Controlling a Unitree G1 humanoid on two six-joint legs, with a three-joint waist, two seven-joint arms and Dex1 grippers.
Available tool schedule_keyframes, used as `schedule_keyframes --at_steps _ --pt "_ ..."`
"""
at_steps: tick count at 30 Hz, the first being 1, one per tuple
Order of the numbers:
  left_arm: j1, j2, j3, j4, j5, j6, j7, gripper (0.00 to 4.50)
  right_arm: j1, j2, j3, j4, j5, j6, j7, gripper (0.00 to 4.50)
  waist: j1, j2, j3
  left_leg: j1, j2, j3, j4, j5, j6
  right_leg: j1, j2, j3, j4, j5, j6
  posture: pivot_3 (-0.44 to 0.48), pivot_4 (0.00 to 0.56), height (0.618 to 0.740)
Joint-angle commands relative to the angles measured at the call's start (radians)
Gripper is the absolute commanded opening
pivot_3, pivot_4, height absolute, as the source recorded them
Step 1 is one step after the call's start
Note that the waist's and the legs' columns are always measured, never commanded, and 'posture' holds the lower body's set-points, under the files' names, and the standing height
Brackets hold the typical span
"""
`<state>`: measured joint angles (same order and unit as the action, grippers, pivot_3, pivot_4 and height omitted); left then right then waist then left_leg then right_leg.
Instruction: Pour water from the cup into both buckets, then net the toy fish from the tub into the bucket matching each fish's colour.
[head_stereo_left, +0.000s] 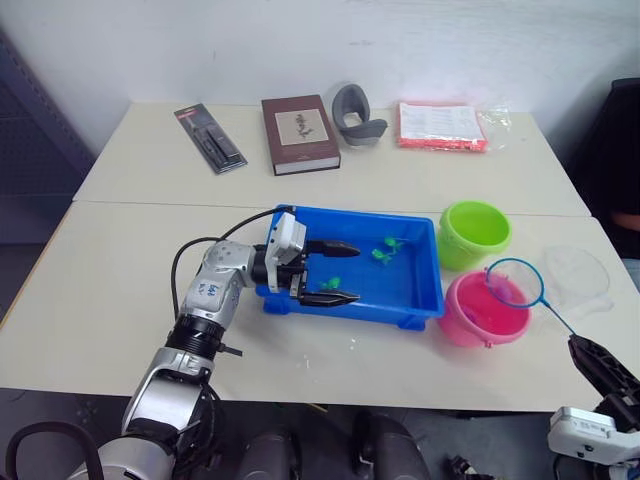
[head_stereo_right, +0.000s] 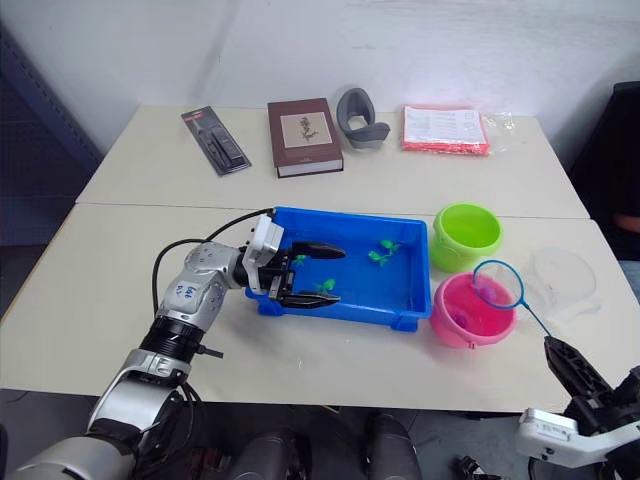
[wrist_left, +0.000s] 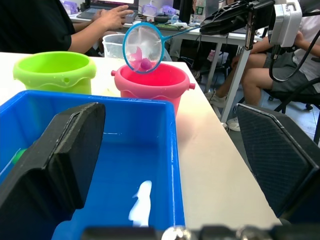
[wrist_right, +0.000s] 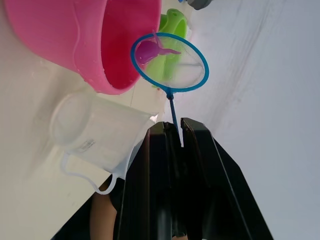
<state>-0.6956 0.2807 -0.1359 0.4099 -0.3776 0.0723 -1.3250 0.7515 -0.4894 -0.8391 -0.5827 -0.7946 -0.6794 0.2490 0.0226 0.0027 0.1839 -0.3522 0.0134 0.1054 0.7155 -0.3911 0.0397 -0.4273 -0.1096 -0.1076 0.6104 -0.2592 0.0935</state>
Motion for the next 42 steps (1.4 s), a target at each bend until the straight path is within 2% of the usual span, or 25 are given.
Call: schedule_keyframes --at_steps 1,3,6,9,12,15,19,22,26,29,30,32,35,37,40,42 --pt "-0.026 -0.012 0.003 -0.005 -0.002 -0.013 -0.013 4.47 0.037 0.013 -0.016 -0.053 0.015 0.001 -0.004 0.0 0.001 0.0 0.0 0.0 0.0 0.0 0.0 0.0 0.0 0.0 0.0 0.0 0.0 0.0 0.0 0.0 0.15 0.74" --pt "-0.025 -0.017 0.01 -0.005 -0.004 -0.013 -0.005 4.47 0.042 0.03 -0.046 -0.052 0.008 0.021 -0.027 0.0 0.001 0.0 0.0 0.0 0.0 0.0 0.0 0.0 0.0 0.0 0.0 0.0 0.0 0.0 0.0 0.0 0.15 0.74" --pt "-0.026 -0.014 0.001 -0.001 0.002 -0.013 -0.023 4.47 0.056 0.023 0.016 -0.072 0.012 -0.02 -0.017 0.0 -0.001 0.0 0.0 0.0 0.0 0.0 0.0 0.0 0.0 0.0 0.0 0.0 0.0 0.0 0.0 0.0 0.15 0.74" --pt "-0.027 -0.018 0.008 0.002 0.001 -0.015 -0.014 4.47 0.054 0.042 -0.009 -0.073 0.0 0.003 -0.036 0.0 -0.001 0.0 0.0 0.0 0.0 0.0 0.0 0.0 0.0 0.0 0.0 0.0 0.0 0.0 0.0 0.0 0.15 0.74" --pt "-0.024 -0.019 -0.001 0.0 0.005 -0.017 -0.029 4.47 0.069 0.016 0.051 -0.076 -0.003 -0.056 -0.021 0.0 -0.001 0.0 0.0 0.0 0.0 0.0 0.0 0.0 0.0 0.0 0.0 0.0 0.0 0.0 0.0 0.0 0.15 0.74" --pt "-0.029 -0.023 0.006 0.009 0.007 -0.025 -0.025 4.47 0.061 0.006 -0.065 -0.03 -0.003 -0.002 -0.056 0.0 0.001 0.0 0.0 0.0 0.0 0.0 0.0 0.0 0.0 0.0 0.0 0.0 0.0 0.0 0.0 0.0 0.15 0.74" --pt "-0.028 -0.022 0.0 0.014 0.011 -0.03 -0.035 4.47 0.093 -0.013 -0.004 -0.057 0.018 -0.066 -0.031 0.0 0.0 0.0 0.0 0.0 0.0 0.0 0.0 0.0 0.0 0.0 0.0 0.0 0.0 0.0 0.0 0.0 0.15 0.74" --pt "-0.028 -0.027 0.009 0.016 0.009 -0.033 -0.024 4.47 0.092 0.01 -0.077 -0.035 0.002 -0.015 -0.062 0.0 0.0 0.0 0.0 0.0 0.001 -0.001 0.0 0.0 0.0 0.0 0.0 0.0 0.0 0.0 -0.001 0.0 0.15 0.74" --pt "-0.027 -0.027 0.006 0.019 0.011 -0.036 -0.03 4.47 0.096 0.009 -0.036 -0.064 0.026 -0.028 -0.041 0.0 0.0 0.0 0.0 0.0 0.0 0.0 0.0 0.0 0.001 0.0 0.0 0.0 0.0 0.0 -0.001 0.0 0.15 0.74" --pt "-0.022 -0.02 0.014 0.021 0.014 -0.041 -0.021 4.47 0.081 0.02 -0.075 -0.084 0.19 0.051 -0.016 0.0 0.0 0.0 0.0 0.0 0.0 -0.001 0.0 0.0 0.001 0.0 0.0 0.0 0.0 0.0 -0.001 0.0 0.15 0.74" --pt "-0.023 -0.01 0.02 0.03 0.017 -0.044 -0.018 4.47 0.077 0.011 -0.054 -0.113 0.298 0.101 0.023 0.0 0.0 0.0 0.0 0.0 0.0 -0.001 0.0 0.0 0.001 0.0 0.0 0.0 0.0 0.0 -0.001 0.0 0.15 0.74" --pt "-0.027 0.009 0.032 0.048 0.019 -0.049 -0.017 4.47 0.083 -0.019 0.021 -0.172 0.486 0.2 0.116 0.0 -0.001 0.0 0.0 0.0 0.0 -0.001 0.0 0.0 0.001 0.0 0.0 0.0 0.0 0.0 -0.001 0.0 0.15 0.74" --pt "-0.031 0.055 0.062 0.082 0.021 -0.058 -0.017 4.47 0.045 -0.071 0.181 -0.314 0.863 0.485 0.211 0.0 -0.014 -0.001 0.0 0.001 0.002 -0.001 0.0 0.0 0.001 0.0 0.0 0.0 0.001 0.0 -0.001 0.0 0.15 0.74" --pt "-0.04 0.089 0.09 0.111 0.023 -0.068 -0.009 4.47 -0.005 -0.133 0.289 -0.411 1.134 0.69 0.21 0.0 -0.017 -0.001 0.0 0.0 0.002 -0.003 0.0 0.0 0.001 0.0 -0.002 -0.001 0.002 -0.001 -0.002 0.0 0.15 0.74" --pt "-0.047 0.126 0.117 0.138 0.026 -0.078 -0.004 4.47 -0.072 -0.226 0.373 -0.463 1.351 0.901 0.158 0.0 -0.016 -0.002 0.0 -0.001 0.002 -0.006 0.001 -0.001 0.001 0.0 -0.005 -0.004 0.002 -0.001 -0.002 0.0 0.15 0.74" --pt "-0.047 0.157 0.129 0.151 0.035 -0.09 -0.004 4.47 -0.18 -0.285 0.446 -0.465 1.519 1.029 0.059 0.0 -0.012 -0.002 0.0 -0.002 0.001 -0.007 0.002 -0.001 0.002 0.001 -0.005 -0.006 0.003 -0.001 -0.002 0.0 0.15 0.74"
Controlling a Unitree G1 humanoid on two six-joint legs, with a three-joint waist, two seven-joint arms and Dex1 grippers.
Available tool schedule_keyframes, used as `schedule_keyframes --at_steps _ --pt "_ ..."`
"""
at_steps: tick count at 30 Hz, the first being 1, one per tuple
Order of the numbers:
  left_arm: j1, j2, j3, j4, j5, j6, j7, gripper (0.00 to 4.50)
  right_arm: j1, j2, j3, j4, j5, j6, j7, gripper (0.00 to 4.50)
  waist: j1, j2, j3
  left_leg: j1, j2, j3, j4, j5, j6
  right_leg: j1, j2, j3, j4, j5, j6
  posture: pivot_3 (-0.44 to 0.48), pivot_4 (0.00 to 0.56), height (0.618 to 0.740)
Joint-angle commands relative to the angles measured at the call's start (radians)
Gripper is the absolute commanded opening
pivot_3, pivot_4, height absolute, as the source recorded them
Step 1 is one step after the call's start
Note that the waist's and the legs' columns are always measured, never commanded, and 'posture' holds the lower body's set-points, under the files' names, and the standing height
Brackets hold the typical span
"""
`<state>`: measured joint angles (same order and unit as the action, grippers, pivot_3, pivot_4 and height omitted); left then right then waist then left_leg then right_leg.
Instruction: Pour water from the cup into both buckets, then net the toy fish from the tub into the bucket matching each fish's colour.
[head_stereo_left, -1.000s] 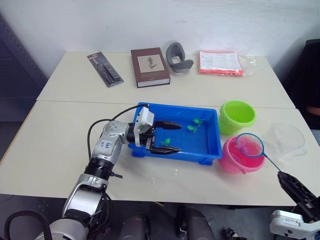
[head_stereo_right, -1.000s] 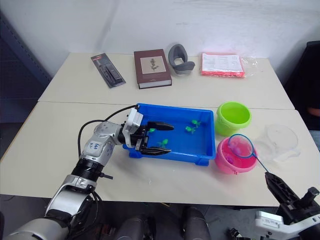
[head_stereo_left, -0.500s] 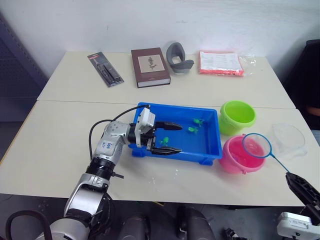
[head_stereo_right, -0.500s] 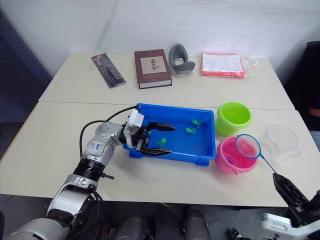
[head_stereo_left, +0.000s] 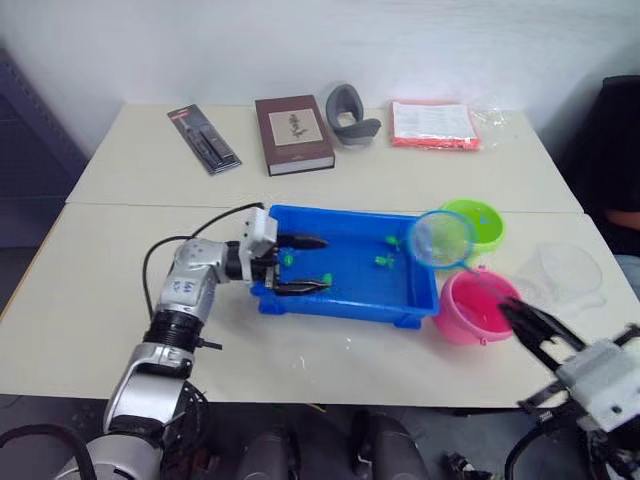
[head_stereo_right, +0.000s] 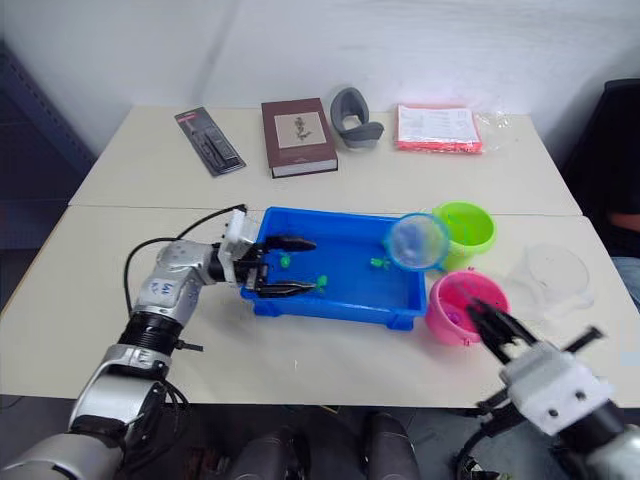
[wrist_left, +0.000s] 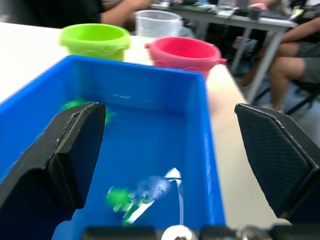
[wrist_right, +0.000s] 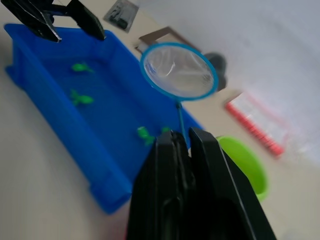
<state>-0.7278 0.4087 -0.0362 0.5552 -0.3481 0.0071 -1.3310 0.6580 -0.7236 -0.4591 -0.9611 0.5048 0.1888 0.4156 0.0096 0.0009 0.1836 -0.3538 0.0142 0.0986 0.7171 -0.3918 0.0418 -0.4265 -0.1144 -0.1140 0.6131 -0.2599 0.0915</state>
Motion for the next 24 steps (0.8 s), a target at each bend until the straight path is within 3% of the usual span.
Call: schedule_keyframes --at_steps 1,4,9,17,24 --pt "-0.015 0.043 0.036 0.01 0.009 -0.029 0.004 4.47 -0.153 -0.063 0.09 -0.084 0.284 0.247 -0.186 0.0 0.001 0.0 0.0 0.0 0.0 0.0 0.0 0.0 0.0 0.0 0.0 0.0 0.0 0.0 0.0 0.0 0.15 0.74" --pt "-0.007 0.07 0.05 0.002 0.013 -0.032 0.014 4.47 -0.322 -0.101 0.132 -0.042 0.476 0.463 -0.427 0.0 0.009 0.0 0.0 -0.001 0.0 -0.001 0.001 0.0 0.0 0.0 -0.002 -0.002 0.0 0.0 0.0 0.0 0.15 0.74" --pt "0.024 0.092 0.06 -0.042 0.009 -0.019 0.03 4.47 -0.521 -0.181 0.198 0.029 0.819 0.603 -0.635 0.0 0.015 0.0 0.0 -0.003 0.0 -0.002 0.001 0.0 0.0 0.0 -0.001 -0.005 0.0 0.0 0.0 0.0 0.15 0.74" --pt "0.063 0.091 0.06 -0.103 0.007 0.009 0.05 4.47 -0.726 -0.348 0.339 0.163 1.21 0.653 -0.79 0.0 0.014 -0.001 0.0 -0.004 -0.001 -0.002 0.001 0.0 0.0 0.0 -0.001 -0.006 -0.002 0.001 0.002 0.0 0.15 0.74" --pt "0.056 0.09 0.061 -0.101 0.012 0.009 0.059 4.47 -0.879 -0.442 0.483 0.339 1.317 0.748 -0.849 0.0 0.013 -0.001 0.0 -0.005 0.0 -0.002 0.001 0.0 0.0 0.0 -0.001 -0.007 -0.002 0.001 0.002 0.0 0.15 0.74"
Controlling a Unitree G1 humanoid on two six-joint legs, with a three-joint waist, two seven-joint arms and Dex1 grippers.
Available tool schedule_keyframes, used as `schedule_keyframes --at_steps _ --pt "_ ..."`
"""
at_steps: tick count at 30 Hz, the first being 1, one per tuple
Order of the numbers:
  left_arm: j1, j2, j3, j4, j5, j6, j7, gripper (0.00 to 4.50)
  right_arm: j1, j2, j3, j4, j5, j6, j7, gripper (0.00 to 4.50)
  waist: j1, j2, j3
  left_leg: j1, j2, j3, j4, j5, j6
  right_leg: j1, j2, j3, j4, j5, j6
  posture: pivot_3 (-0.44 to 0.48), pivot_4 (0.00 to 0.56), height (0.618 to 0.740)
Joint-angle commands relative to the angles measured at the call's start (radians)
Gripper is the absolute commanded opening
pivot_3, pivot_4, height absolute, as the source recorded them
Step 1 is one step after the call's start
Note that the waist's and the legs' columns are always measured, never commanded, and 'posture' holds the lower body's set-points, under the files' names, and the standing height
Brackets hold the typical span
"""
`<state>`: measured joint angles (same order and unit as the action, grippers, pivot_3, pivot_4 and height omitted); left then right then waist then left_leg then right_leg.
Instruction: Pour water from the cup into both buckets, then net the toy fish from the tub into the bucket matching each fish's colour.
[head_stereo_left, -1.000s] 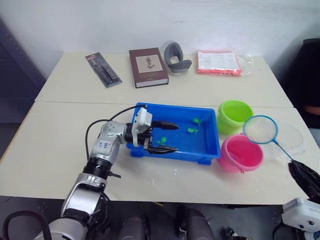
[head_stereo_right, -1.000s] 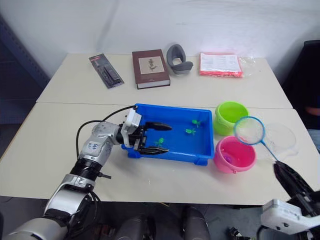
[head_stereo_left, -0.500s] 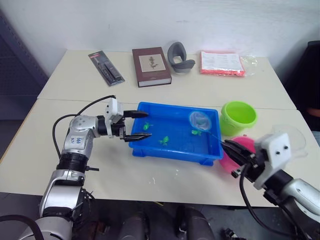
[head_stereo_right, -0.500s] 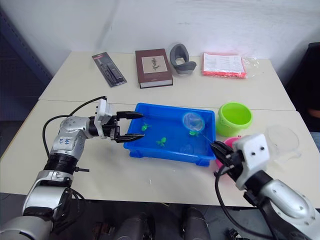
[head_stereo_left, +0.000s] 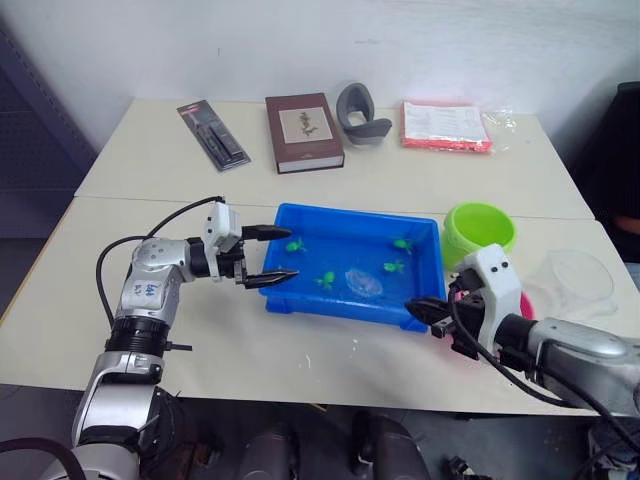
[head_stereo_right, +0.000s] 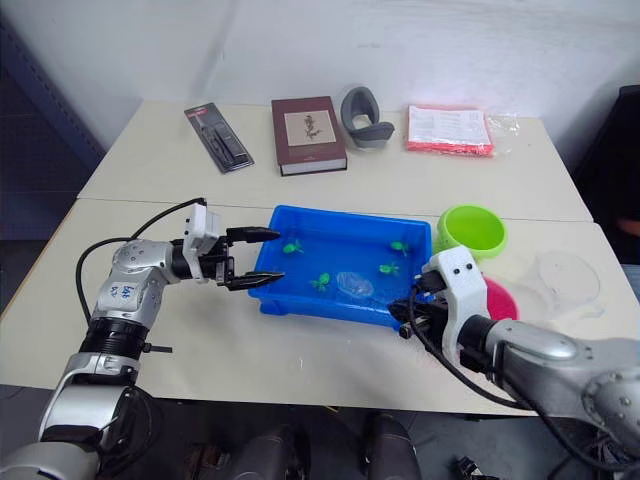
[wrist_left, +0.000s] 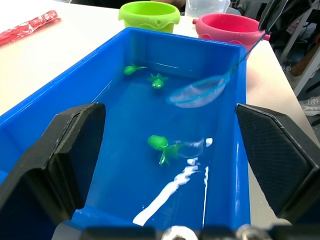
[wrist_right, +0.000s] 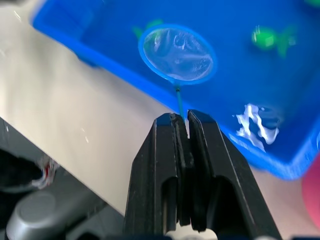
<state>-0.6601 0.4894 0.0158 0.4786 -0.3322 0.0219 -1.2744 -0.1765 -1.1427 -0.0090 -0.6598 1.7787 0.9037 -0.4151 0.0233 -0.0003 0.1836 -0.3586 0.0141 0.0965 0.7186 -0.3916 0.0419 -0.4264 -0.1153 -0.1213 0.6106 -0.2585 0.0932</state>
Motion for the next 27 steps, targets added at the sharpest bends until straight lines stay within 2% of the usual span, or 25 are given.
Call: schedule_keyframes --at_steps 1,6,10,17,22,27 --pt "-0.014 0.016 0.008 -0.022 -0.006 0.0 -0.008 4.47 -0.068 -0.022 0.048 0.061 0.042 0.044 -0.026 0.0 -0.001 0.0 0.0 0.0 0.0 0.0 0.0 0.0 0.0 0.0 0.0 0.0 0.0 0.0 0.0 0.0 0.15 0.74" --pt "-0.023 0.043 -0.007 -0.024 -0.008 0.028 -0.066 4.47 -0.12 0.001 0.077 0.114 -0.053 0.082 -0.026 0.0 0.001 0.0 0.0 -0.001 0.0 0.0 0.0 0.0 0.0 -0.001 0.0 -0.004 0.0 0.0 0.0 0.0 0.15 0.74" --pt "-0.031 0.045 -0.01 -0.019 -0.001 0.023 -0.07 4.47 -0.127 0.047 0.078 0.102 -0.298 0.068 0.022 0.0 0.001 0.0 0.0 -0.002 0.0 0.0 0.0 0.0 0.0 -0.001 0.0 -0.008 -0.001 0.001 0.001 0.0 0.15 0.74" --pt "-0.043 0.042 -0.02 -0.004 0.007 0.012 -0.07 4.47 -0.089 0.107 0.065 0.031 -0.591 0.028 0.199 0.0 0.001 0.0 0.0 -0.004 0.0 -0.001 0.0 0.0 0.0 -0.002 0.001 -0.011 -0.002 0.001 0.001 0.0 0.15 0.74" --pt "-0.054 0.039 -0.022 0.013 0.011 -0.001 -0.071 4.47 0.001 0.098 0.005 -0.062 -0.752 -0.036 0.339 0.0 0.002 0.0 0.0 -0.007 0.0 -0.002 0.001 0.0 0.0 -0.003 0.001 -0.012 -0.002 0.001 0.002 0.0 0.15 0.74" --pt "-0.064 0.033 -0.024 0.03 0.013 -0.014 -0.076 4.47 0.156 0.114 -0.136 -0.191 -0.841 -0.127 0.477 0.0 0.003 0.0 0.0 -0.008 -0.001 -0.003 0.001 0.0 0.0 -0.003 0.001 -0.013 -0.004 0.001 0.002 0.0 0.15 0.74"
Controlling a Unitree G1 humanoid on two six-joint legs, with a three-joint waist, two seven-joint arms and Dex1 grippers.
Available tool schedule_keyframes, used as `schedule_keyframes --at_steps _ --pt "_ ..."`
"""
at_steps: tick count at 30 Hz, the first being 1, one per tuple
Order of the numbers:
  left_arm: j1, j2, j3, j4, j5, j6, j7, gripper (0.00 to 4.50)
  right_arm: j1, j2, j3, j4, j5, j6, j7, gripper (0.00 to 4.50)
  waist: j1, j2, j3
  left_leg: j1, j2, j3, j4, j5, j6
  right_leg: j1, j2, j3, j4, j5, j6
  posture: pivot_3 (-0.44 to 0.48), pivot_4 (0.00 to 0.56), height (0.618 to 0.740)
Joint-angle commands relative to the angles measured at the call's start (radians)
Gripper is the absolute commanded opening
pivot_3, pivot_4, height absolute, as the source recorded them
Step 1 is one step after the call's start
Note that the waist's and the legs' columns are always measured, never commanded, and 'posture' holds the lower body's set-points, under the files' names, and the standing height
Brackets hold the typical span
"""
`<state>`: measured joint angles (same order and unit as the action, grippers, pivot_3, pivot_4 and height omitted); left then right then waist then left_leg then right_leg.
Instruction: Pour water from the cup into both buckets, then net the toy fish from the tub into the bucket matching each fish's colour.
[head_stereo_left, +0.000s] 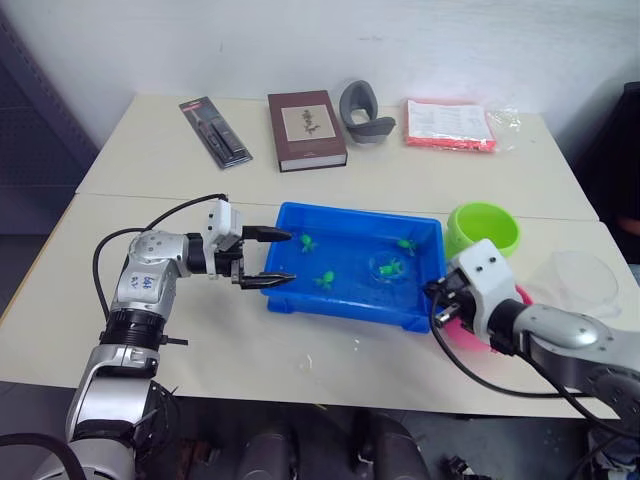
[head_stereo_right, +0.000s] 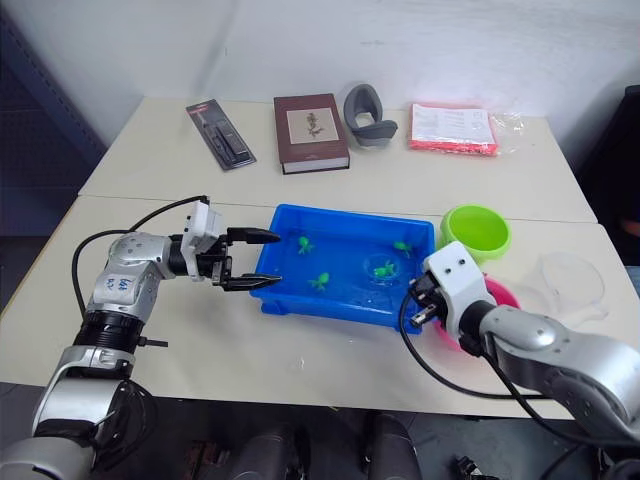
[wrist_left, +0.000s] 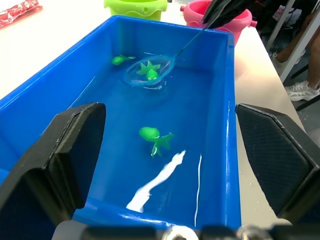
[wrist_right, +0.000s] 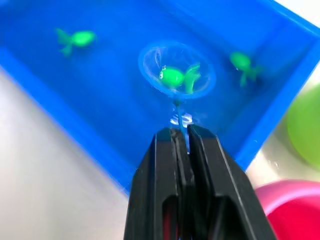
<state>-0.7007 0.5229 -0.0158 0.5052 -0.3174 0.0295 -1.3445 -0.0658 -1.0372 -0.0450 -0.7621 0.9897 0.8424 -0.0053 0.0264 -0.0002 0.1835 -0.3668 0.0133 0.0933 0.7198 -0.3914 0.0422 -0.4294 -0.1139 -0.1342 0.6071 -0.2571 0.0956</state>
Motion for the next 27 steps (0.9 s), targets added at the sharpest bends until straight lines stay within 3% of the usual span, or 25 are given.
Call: schedule_keyframes --at_steps 1,8,15,23,27 --pt "-0.027 -0.003 0.008 0.007 -0.002 -0.025 -0.008 4.47 0.078 0.014 -0.136 -0.113 -0.059 -0.076 0.088 0.0 0.0 0.0 0.0 0.0 0.0 0.0 0.0 0.0 0.0 0.0 0.0 0.0 0.0 0.0 0.0 0.0 0.15 0.74" --pt "-0.06 -0.045 0.009 0.029 -0.009 -0.041 -0.005 4.47 0.272 0.082 -0.438 -0.19 -0.156 -0.141 0.192 0.0 0.002 0.0 0.0 0.0 -0.002 0.0 0.001 0.001 0.001 0.001 0.0 0.001 -0.001 0.001 0.002 0.0 0.15 0.74" --pt "-0.112 -0.104 0.011 0.069 -0.009 -0.061 0.004 4.47 0.366 0.101 -0.606 -0.023 -0.438 -0.297 0.356 0.0 0.001 -0.001 0.0 0.0 -0.002 0.0 0.001 0.001 0.002 0.001 0.001 0.003 -0.001 0.002 0.003 0.0 0.15 0.74" --pt "-0.146 -0.162 0.004 0.106 0.0 -0.096 0.01 4.47 0.33 0.01 -0.486 0.315 -0.846 -0.618 0.459 0.0 -0.002 -0.001 0.0 0.001 -0.003 0.002 0.0 0.001 0.002 0.001 0.001 0.004 -0.001 0.002 0.003 0.0 0.15 0.74" --pt "-0.146 -0.176 0.006 0.109 0.0 -0.102 0.015 4.47 0.325 -0.082 -0.401 0.499 -1.187 -0.919 0.353 0.0 -0.003 0.0 0.0 0.001 -0.003 0.002 0.0 0.001 0.002 0.001 0.001 0.004 -0.001 0.002 0.003 0.0 0.15 0.74"
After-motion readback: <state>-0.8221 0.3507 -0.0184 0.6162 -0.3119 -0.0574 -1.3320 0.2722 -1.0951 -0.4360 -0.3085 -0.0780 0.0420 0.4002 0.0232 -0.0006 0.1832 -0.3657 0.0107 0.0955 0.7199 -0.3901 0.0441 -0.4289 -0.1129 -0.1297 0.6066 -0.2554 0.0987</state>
